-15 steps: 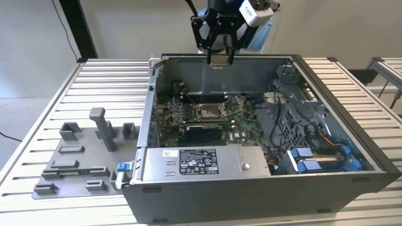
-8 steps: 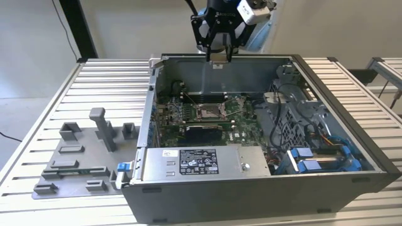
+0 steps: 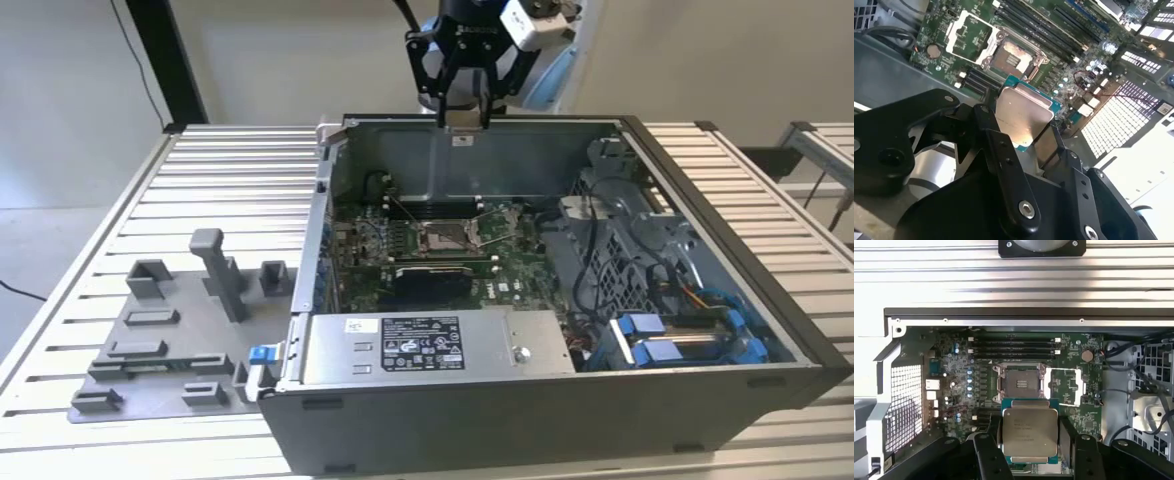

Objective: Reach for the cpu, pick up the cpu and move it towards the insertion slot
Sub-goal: 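Pick up the cpu and move it towards the insertion slot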

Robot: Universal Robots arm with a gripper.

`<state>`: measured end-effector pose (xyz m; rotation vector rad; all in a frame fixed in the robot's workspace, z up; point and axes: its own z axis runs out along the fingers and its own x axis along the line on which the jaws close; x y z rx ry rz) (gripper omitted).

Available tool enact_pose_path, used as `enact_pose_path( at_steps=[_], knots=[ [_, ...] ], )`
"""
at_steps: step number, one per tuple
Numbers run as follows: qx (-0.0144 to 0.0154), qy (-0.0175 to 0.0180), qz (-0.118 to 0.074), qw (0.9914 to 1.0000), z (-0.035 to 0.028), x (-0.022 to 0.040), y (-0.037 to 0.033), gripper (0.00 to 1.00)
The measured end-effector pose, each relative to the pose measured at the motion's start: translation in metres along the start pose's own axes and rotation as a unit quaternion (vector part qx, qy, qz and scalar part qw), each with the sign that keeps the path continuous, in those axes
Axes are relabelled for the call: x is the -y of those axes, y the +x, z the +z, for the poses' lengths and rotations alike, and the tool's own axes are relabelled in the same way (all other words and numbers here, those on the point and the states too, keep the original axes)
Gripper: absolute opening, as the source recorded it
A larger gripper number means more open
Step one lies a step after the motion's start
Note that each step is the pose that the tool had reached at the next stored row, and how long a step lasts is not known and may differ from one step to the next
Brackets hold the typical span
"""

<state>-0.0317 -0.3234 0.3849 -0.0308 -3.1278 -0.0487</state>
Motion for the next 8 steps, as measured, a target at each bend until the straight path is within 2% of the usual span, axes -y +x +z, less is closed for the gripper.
enact_pose_path(
  at_steps=[8],
  knots=[
    [0.0,0.0001,0.0,1.0,0.0005,-0.0004,0.0,0.0]
  ],
)
